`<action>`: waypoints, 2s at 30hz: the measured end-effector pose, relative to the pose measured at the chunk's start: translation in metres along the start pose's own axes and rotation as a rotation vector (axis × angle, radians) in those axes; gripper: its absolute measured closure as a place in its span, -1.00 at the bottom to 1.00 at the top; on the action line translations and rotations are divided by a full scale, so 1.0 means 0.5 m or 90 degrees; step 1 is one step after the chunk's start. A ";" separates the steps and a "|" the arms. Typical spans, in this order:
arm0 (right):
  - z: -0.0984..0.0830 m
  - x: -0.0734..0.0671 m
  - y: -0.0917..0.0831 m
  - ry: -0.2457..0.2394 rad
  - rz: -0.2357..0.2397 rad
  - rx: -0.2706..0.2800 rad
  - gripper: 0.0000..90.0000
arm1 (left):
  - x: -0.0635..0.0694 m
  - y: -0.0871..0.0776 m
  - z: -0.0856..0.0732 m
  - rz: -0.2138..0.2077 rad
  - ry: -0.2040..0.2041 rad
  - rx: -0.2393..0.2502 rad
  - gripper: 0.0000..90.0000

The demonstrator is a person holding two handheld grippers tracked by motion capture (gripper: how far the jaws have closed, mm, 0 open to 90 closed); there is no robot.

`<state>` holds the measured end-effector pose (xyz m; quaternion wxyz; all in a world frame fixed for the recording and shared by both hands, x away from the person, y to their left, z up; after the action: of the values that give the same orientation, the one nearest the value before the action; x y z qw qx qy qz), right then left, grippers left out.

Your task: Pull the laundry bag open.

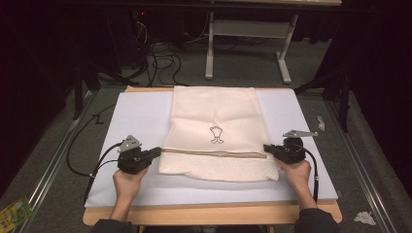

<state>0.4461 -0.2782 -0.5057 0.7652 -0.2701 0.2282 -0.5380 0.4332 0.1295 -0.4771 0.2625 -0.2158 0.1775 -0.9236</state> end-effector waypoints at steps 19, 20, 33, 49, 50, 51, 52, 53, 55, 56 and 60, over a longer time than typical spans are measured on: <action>-0.017 -0.003 0.012 -0.020 -0.029 -0.017 0.91 | -0.001 0.020 -0.023 0.017 0.008 -0.031 0.94; -0.017 -0.003 0.012 -0.023 -0.031 -0.019 0.91 | -0.001 0.021 -0.025 0.018 0.007 -0.034 0.94; -0.023 -0.003 0.017 -0.039 -0.042 -0.033 0.86 | -0.006 0.033 -0.047 0.026 -0.005 -0.069 0.93; -0.021 0.000 0.009 -0.044 -0.063 -0.030 0.46 | -0.002 0.043 -0.056 0.013 -0.007 -0.063 0.79; -0.020 0.002 0.007 -0.042 -0.064 -0.026 0.41 | -0.002 0.042 -0.054 0.013 -0.005 -0.057 0.75; -0.020 0.003 0.004 -0.039 -0.066 -0.027 0.39 | -0.001 0.040 -0.052 0.012 -0.004 -0.053 0.72; -0.018 0.005 0.001 -0.038 -0.069 -0.019 0.35 | -0.001 0.039 -0.050 0.013 -0.003 -0.049 0.67; -0.016 0.006 -0.002 -0.037 -0.073 -0.015 0.33 | 0.000 0.037 -0.048 0.012 -0.002 -0.043 0.64; -0.012 0.007 -0.010 -0.055 -0.089 -0.005 0.31 | 0.003 0.030 -0.040 0.010 0.009 -0.023 0.57; -0.010 0.006 -0.014 -0.054 -0.090 -0.002 0.31 | 0.004 0.027 -0.036 0.010 0.012 -0.015 0.56; 0.001 0.010 -0.029 -0.050 -0.096 0.023 0.34 | -0.001 0.014 -0.026 0.020 0.015 0.001 0.52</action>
<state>0.4375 -0.2868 -0.4961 0.7357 -0.2938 0.1674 -0.5869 0.4301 0.1267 -0.4913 0.2749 -0.2022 0.1830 -0.9220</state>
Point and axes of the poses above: each handheld gripper's, and its own axes: y roughly forward along the jaws, z roughly out of its top, x roughly to its right, the point moved 9 cm from there along y, roughly forward along the jaws, and after that the axes turned 14 degrees about -z, right-handed, at the moved point
